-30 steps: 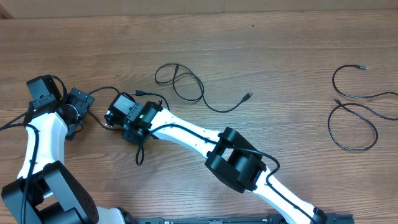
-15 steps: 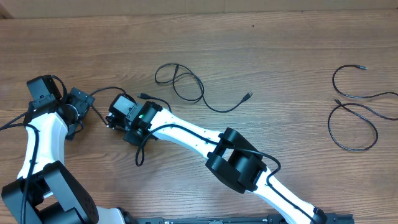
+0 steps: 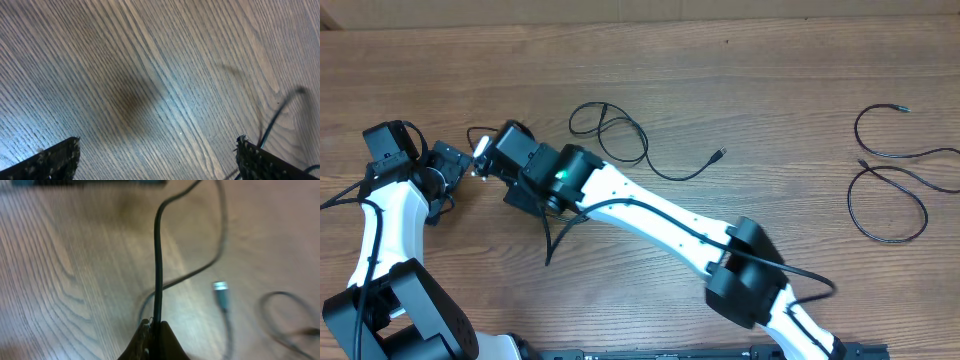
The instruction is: Untangle cables
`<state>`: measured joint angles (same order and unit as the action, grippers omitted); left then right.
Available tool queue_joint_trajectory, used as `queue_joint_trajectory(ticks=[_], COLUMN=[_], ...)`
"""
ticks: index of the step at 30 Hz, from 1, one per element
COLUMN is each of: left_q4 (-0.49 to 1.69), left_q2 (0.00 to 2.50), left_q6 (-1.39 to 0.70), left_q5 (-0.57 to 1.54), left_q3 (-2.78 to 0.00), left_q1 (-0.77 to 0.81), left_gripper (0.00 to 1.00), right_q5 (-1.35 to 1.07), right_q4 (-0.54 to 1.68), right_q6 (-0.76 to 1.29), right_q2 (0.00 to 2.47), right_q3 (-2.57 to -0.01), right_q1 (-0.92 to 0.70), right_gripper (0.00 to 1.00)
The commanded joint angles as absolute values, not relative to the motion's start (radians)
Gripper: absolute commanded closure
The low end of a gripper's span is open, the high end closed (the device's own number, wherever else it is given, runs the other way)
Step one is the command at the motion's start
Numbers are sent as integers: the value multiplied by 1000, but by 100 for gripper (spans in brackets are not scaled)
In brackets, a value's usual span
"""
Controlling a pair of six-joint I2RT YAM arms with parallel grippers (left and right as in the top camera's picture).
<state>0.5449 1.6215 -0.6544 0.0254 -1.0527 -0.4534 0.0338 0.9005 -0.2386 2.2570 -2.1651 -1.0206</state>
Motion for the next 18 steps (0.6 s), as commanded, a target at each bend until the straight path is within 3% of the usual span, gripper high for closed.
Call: queue_joint_trajectory(ticks=[1, 9, 18], left_q4=[541, 541, 541], left_q2=[1621, 1621, 1621], left_q6=[-662, -662, -661], left_q5=[19, 19, 19], left_q3=[-1067, -1067, -1067], left_q1=[-458, -458, -458], left_gripper=[1, 1, 1], right_q5=[151, 360, 201], right_q4=[910, 934, 1014], right_q6=[-244, -243, -160], right_q2=[2184, 2106, 2103], right_q3=[-2169, -2169, -2165], right_q1=[-1018, -1013, -992], right_gripper=[96, 96, 96])
